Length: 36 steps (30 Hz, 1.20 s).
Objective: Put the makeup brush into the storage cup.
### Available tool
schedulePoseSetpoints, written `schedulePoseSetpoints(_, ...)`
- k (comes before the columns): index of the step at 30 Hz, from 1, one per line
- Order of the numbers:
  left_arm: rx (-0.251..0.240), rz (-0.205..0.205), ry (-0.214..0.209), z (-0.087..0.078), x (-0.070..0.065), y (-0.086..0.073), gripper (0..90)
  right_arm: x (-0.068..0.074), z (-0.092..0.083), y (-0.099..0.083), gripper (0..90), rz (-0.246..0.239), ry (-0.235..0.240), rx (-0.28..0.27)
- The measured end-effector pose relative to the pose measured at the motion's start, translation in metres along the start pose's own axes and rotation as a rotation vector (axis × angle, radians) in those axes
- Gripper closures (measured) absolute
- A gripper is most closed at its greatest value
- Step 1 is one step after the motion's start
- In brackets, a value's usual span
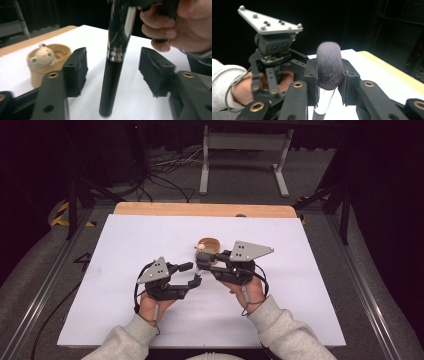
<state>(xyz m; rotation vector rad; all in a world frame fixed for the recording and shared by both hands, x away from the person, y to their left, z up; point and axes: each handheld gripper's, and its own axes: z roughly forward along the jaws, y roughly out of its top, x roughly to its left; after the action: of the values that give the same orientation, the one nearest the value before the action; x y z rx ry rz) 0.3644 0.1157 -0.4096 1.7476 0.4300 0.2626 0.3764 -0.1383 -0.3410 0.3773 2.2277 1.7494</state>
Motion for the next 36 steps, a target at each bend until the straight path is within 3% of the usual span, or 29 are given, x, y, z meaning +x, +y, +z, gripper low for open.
schedulePoseSetpoints(6,-0.020,-0.008,0.039,-0.007,0.006,0.001,19.1,-0.012,-0.001,0.016,71.2,-0.013,-0.024,0.003)
schedulePoseSetpoints(9,-0.021,-0.050,0.055,-0.012,0.009,0.002,10.5,-0.017,-0.002,0.022,71.2,-0.017,-0.037,0.006)
schedulePoseSetpoints(13,-0.029,-0.057,0.066,-0.017,0.012,0.001,6.7,-0.023,-0.002,0.028,71.1,-0.016,-0.052,0.011)
schedulePoseSetpoints(17,-0.031,-0.054,0.067,-0.020,0.013,0.001,5.7,-0.030,-0.002,0.034,71.1,-0.021,-0.062,0.015)
schedulePoseSetpoints(27,-0.026,-0.026,0.115,-0.045,0.018,-0.006,4.0,-0.041,-0.007,0.045,71.0,-0.026,-0.093,0.023)
schedulePoseSetpoints(36,-0.026,0.004,0.147,-0.065,0.016,-0.011,4.3,-0.061,-0.009,0.048,71.0,-0.014,-0.132,0.020)
